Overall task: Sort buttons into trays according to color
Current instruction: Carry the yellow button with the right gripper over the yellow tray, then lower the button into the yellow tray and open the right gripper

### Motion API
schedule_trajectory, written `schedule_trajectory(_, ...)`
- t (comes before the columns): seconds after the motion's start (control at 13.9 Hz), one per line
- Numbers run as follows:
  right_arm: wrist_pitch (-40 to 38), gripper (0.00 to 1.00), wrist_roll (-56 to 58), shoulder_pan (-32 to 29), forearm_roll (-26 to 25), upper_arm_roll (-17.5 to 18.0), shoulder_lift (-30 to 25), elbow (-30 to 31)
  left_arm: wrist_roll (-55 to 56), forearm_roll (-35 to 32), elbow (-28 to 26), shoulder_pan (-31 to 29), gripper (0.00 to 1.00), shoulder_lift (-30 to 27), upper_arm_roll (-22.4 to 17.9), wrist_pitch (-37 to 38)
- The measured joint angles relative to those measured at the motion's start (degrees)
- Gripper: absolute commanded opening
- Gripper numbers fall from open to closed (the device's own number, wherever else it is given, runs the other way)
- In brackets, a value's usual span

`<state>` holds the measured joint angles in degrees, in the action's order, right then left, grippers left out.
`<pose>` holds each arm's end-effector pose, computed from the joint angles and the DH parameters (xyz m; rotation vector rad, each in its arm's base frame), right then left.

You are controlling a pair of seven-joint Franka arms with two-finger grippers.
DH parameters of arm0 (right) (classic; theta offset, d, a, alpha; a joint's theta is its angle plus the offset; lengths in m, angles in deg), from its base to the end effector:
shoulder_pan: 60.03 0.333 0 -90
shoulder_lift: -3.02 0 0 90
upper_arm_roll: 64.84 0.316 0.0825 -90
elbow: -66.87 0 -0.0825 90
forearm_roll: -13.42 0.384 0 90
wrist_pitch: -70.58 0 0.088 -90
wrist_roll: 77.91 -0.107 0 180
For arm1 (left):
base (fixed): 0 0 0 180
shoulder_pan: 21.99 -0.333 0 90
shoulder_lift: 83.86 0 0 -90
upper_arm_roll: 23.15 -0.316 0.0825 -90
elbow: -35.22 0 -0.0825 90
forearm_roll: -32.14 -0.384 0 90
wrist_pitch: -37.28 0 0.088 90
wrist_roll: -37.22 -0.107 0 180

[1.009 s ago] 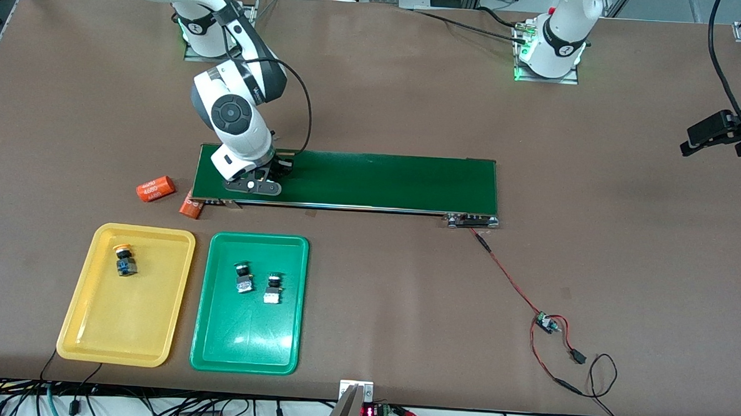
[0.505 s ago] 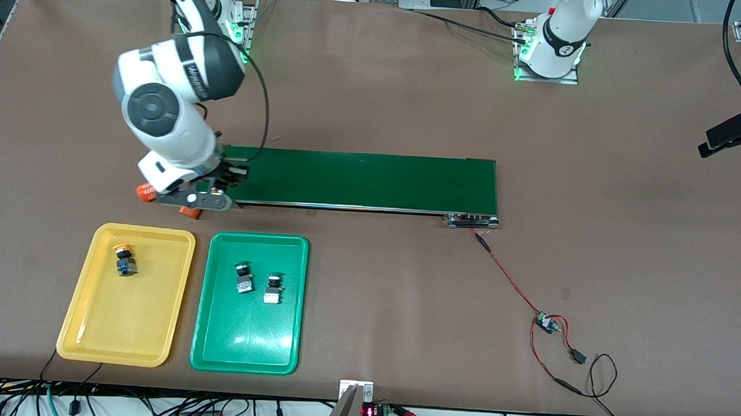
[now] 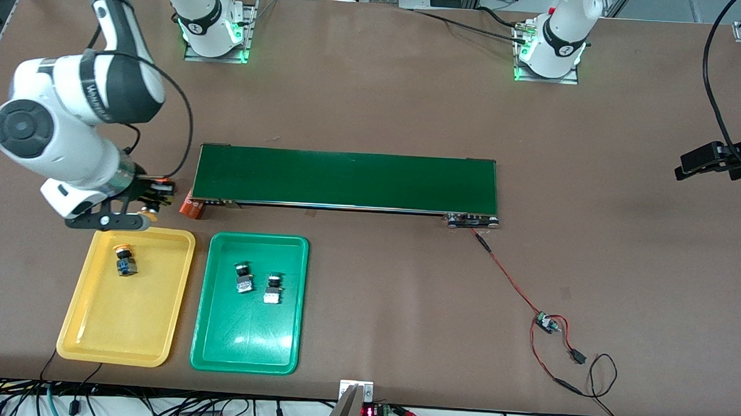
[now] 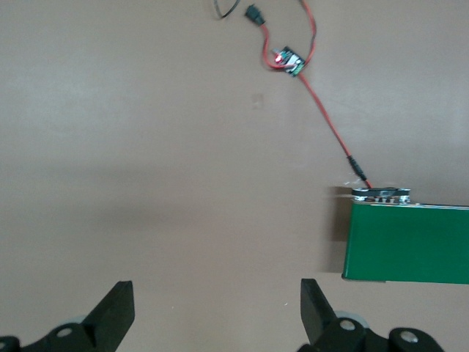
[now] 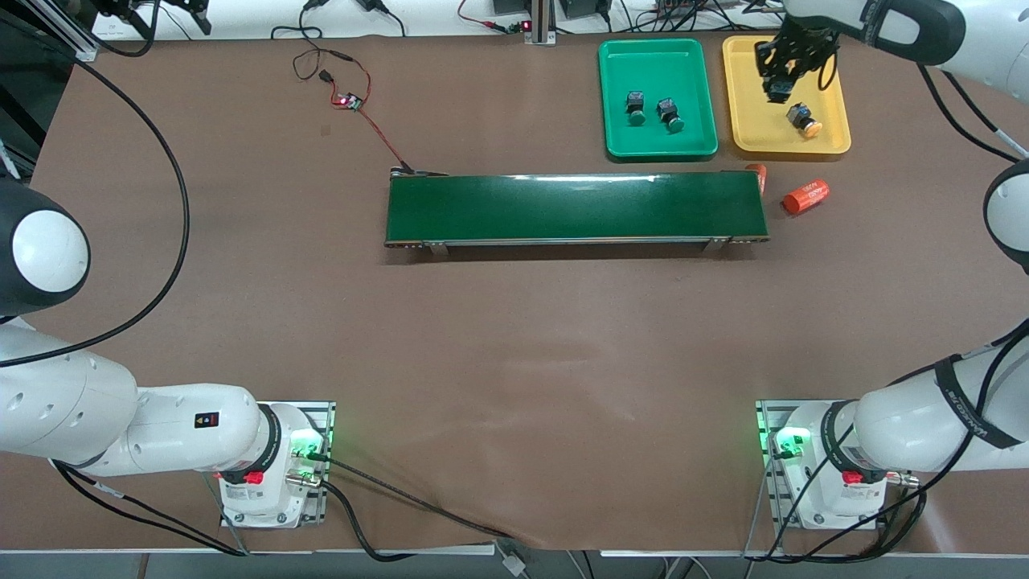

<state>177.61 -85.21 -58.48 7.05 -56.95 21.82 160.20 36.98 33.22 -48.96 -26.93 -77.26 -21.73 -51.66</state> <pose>0.6388 0.0887 0.4248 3.0655 0.1060 -0.1162 0.5868 0.0349 0.6050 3.1172 0.0894 -0.0489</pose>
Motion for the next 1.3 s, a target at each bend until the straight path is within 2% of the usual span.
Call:
schedule_trajectory(0.29, -0.1, 0.17, 9.9, -2.4, 0.0, 0.0, 3.2, -4.1, 0.0, 0.3, 3.0, -0.1, 1.00, -0.3, 0.0, 0.4)
schedule_trajectory(0.5, 0.4, 0.17, 13.8, -3.9, 0.0, 0.0, 9.2, -10.2, 0.0, 0.5, 3.0, -1.3, 1.00, -0.1, -0.3, 0.4)
schedule_trajectory(0.72, 4.2, 0.17, 24.6, -6.6, 3.6, -0.1, 16.0, -14.1, 0.0, 0.9, 3.1, -1.3, 1.00, -0.1, -0.1, 0.4)
schedule_trajectory(0.94, 6.4, 0.20, 30.1, -8.3, 4.6, -0.1, 19.5, -15.0, 0.0, 2.6, 3.1, -1.1, 1.00, -0.1, 0.1, 0.3)
schedule_trajectory(1.3, 15.4, 0.22, 34.6, -8.4, 4.6, -0.1, 24.2, -15.0, 0.0, 2.7, 3.0, -1.3, 1.00, 0.0, 0.0, 0.3)
